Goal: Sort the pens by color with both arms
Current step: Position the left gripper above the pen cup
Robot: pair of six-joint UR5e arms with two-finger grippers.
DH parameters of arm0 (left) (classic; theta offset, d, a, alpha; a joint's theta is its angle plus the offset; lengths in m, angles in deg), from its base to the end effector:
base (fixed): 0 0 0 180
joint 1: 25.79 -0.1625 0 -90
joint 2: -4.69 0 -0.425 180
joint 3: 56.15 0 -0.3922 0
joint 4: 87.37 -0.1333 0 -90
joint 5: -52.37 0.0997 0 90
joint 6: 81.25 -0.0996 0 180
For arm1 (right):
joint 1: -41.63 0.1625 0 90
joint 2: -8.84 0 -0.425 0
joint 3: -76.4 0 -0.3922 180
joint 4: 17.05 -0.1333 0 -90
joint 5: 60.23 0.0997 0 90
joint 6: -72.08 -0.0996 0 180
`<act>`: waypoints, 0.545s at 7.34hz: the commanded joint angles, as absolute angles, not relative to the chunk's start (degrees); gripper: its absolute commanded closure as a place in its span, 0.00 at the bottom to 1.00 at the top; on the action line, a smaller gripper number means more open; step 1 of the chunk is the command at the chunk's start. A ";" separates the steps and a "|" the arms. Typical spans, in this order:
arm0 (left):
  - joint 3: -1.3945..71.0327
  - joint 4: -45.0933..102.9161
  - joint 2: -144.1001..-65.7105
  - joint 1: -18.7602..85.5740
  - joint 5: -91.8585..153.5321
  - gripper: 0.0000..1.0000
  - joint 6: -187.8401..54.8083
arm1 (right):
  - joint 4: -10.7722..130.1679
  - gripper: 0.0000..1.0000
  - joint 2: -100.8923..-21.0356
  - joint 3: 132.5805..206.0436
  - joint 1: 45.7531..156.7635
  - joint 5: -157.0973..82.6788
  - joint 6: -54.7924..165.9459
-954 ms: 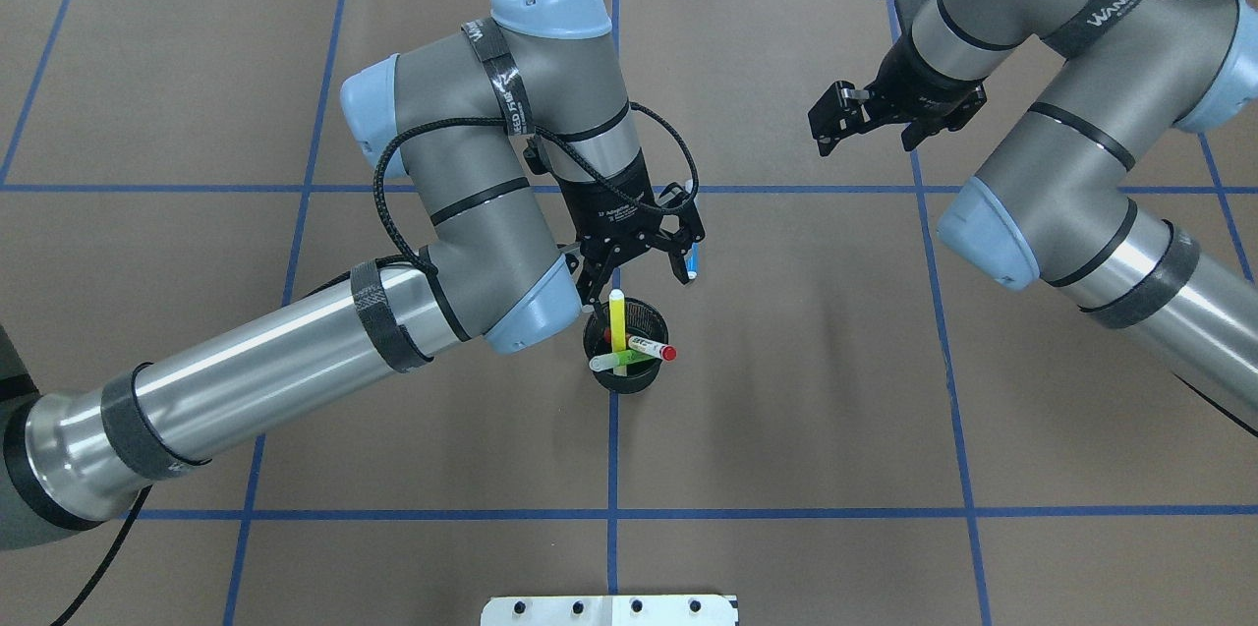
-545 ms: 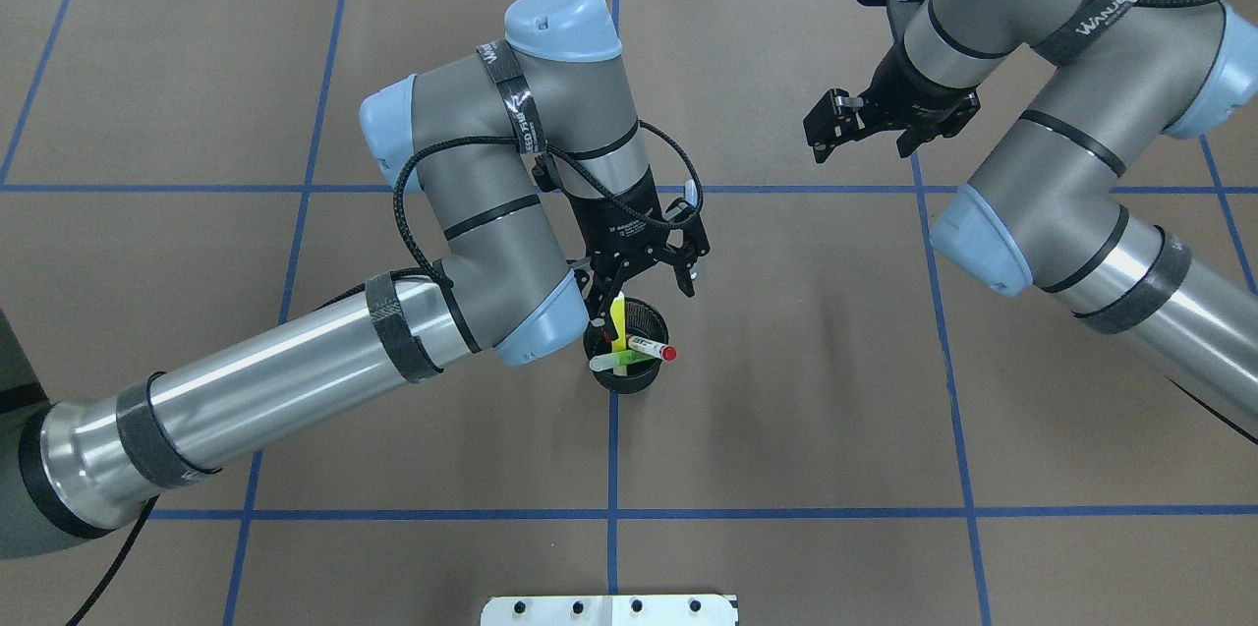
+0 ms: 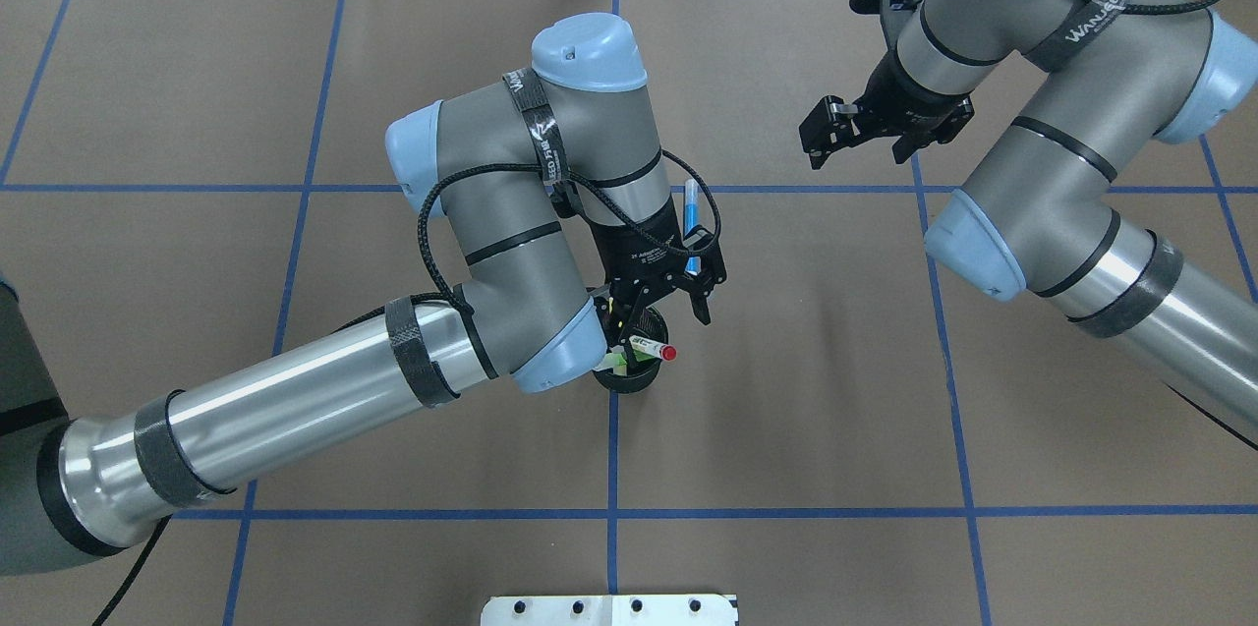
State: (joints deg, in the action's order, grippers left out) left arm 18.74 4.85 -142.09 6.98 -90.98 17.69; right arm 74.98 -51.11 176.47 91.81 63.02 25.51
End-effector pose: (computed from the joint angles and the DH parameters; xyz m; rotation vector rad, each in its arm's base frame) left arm 0.6115 -0.4571 0.1083 -0.7170 0.8743 -0.2929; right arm -0.3511 -0.5439 0.2817 0.0883 -0.8481 -0.0822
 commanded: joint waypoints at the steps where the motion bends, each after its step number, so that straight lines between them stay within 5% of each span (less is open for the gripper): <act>1: 17.94 4.92 -142.18 6.82 -90.98 0.20 17.81 | 74.97 0.01 -51.10 176.42 91.72 62.99 25.41; 4: 17.33 4.83 -142.00 6.73 -90.89 0.26 17.45 | 74.88 0.01 -51.10 176.42 91.72 62.99 25.32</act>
State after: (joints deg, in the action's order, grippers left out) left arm 17.49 4.84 -141.97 6.79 -90.90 17.51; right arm 74.91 -51.10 176.43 91.73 62.95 25.39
